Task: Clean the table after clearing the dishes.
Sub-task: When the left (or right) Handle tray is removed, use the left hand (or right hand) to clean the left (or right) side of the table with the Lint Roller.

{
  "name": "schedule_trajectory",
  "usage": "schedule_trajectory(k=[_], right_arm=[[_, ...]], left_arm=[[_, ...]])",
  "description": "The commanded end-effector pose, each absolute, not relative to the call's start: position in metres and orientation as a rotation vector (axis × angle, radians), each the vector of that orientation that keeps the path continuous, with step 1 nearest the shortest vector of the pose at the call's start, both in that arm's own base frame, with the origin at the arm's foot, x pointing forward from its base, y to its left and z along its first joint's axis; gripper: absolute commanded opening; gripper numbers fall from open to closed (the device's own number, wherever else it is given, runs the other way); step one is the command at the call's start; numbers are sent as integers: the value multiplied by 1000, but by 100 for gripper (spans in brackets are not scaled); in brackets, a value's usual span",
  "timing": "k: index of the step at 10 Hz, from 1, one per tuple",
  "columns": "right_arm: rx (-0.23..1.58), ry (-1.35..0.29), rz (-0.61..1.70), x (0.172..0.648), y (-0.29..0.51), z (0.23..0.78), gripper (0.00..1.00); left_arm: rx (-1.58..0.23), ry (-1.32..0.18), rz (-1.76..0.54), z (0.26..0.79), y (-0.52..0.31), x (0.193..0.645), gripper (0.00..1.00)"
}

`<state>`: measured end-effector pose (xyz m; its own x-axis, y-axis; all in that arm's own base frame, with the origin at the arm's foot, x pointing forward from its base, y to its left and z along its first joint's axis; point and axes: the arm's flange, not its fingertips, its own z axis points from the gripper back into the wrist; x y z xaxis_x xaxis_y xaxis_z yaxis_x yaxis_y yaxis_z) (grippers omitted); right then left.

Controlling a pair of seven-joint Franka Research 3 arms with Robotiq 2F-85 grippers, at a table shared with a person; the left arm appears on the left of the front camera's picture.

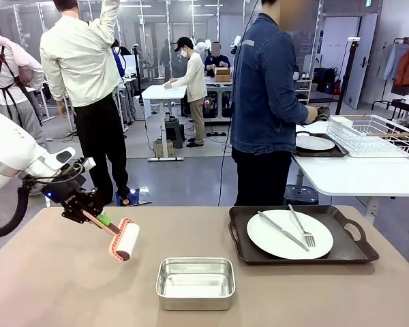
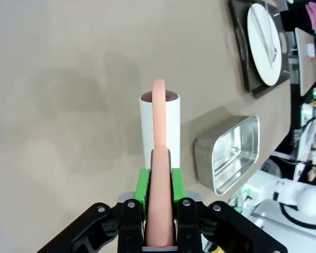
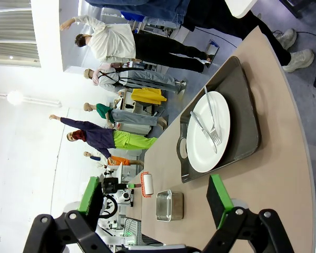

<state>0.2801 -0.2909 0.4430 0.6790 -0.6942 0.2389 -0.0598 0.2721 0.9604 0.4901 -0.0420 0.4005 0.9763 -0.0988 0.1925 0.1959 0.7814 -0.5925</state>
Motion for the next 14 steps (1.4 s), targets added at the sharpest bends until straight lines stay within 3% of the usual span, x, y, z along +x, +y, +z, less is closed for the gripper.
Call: schedule_trajectory(k=[1, 8, 14], right_arm=[[1245, -752, -468, 278, -291, 446, 100], [1245, -752, -468, 278, -291, 446, 100], [1245, -752, -468, 278, -291, 446, 100]], left_arm=[[-737, -146, -119, 393, -35, 501, 21], [-952, -76, -97, 328, 18, 516, 21], [-854, -61, -157, 306, 89, 513, 21]])
